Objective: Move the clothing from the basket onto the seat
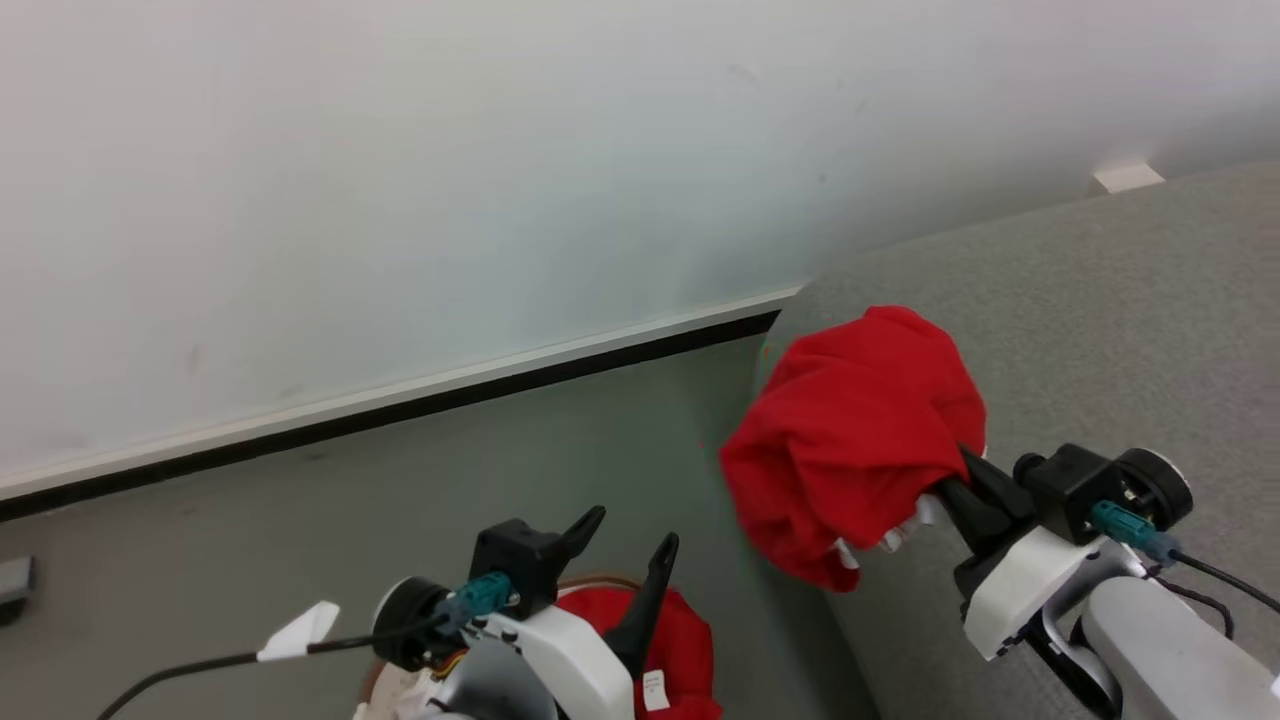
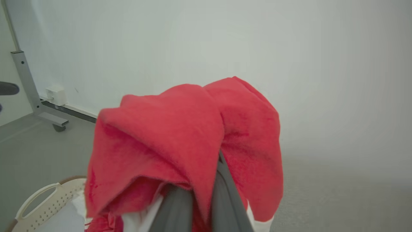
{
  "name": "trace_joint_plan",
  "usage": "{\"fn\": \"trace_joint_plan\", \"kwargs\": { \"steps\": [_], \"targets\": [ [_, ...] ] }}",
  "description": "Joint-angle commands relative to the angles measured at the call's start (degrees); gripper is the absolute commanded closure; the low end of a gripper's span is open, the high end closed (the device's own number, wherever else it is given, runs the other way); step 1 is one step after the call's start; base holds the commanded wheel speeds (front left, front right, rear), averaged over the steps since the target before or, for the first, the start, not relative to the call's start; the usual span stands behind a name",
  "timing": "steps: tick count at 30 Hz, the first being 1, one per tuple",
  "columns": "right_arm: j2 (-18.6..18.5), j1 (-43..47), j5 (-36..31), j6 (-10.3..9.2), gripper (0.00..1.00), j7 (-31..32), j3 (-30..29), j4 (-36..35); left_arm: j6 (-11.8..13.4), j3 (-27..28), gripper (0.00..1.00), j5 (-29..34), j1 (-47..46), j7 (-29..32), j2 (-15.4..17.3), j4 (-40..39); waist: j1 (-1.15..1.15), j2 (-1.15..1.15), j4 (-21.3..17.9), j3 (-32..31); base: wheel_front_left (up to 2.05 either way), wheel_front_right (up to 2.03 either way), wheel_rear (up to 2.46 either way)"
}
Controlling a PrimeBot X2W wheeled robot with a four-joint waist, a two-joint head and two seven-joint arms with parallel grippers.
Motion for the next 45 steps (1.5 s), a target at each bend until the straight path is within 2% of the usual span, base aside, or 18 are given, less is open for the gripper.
{"fn": "trace_joint_plan", "kwargs": {
  "steps": [1, 9, 15, 20, 23, 30, 38, 42, 45],
  "targets": [
    [-1.4, 1.7, -0.7, -0.12, 1.0, 0.0, -1.7, -0.7, -0.1, 0.0, 0.0, 0.1, -0.4, -1.0, -0.1, -0.1, 0.0, 0.0, -4.0, 1.2, 0.0, 0.0, 0.0],
    [-3.8, 4.7, -2.1, -0.12, 1.0, 0.0, -7.1, -2.8, -0.3, -0.9, 0.0, 0.2, -1.1, -1.8, -0.2, 0.0, 0.0, 0.0, -7.8, 3.1, 0.0, 0.0, 0.0],
    [-2.5, 4.3, -2.8, -0.12, 1.0, 0.0, -15.6, -4.7, -0.7, -1.2, 0.0, 1.5, -3.4, -1.3, 0.9, -1.2, 0.0, 0.0, -7.8, 9.1, 0.0, 0.0, 0.0],
    [-0.8, 0.9, -4.7, -0.12, 1.0, 0.0, -25.1, -5.6, -3.1, -1.5, 0.0, 2.8, -8.5, -0.6, 2.9, -2.8, 0.0, 0.0, -5.0, 18.2, 0.0, 0.0, 0.0],
    [-1.0, -2.9, -6.0, -0.12, 1.0, 0.0, -31.1, -4.6, -4.4, -1.3, 0.0, 3.7, -12.9, -0.6, 4.1, -3.2, 0.0, 0.0, -2.5, 24.3, 0.0, 0.0, 0.0],
    [-2.3, -14.2, -10.1, -0.12, 1.0, 0.3, -43.7, 2.1, -6.9, -2.3, 0.0, 6.0, -22.6, -2.6, 5.3, -3.2, 0.0, 0.0, 3.2, 35.8, 0.0, 0.0, 0.0],
    [-4.7, -25.7, -18.9, -0.12, 1.0, 1.3, -58.1, 13.2, -8.3, -6.7, 0.0, 7.1, -29.9, -4.5, 3.5, -2.7, 0.0, 0.0, 7.8, 42.5, 0.0, 0.0, 0.0],
    [-5.0, -27.5, -24.9, -0.12, 1.0, 1.9, -63.7, 17.6, -8.4, -8.1, 0.0, 6.9, -31.3, -5.5, 2.0, -1.9, 0.0, 0.0, 9.2, 43.5, 0.0, 0.0, 0.0],
    [-3.8, -27.7, -28.3, -0.12, 1.0, 1.5, -67.8, 20.0, -8.0, -8.5, 0.0, 6.6, -31.3, -6.1, 1.2, -1.3, 0.0, 0.0, 9.7, 43.6, 0.0, 0.0, 0.0]
  ]
}}
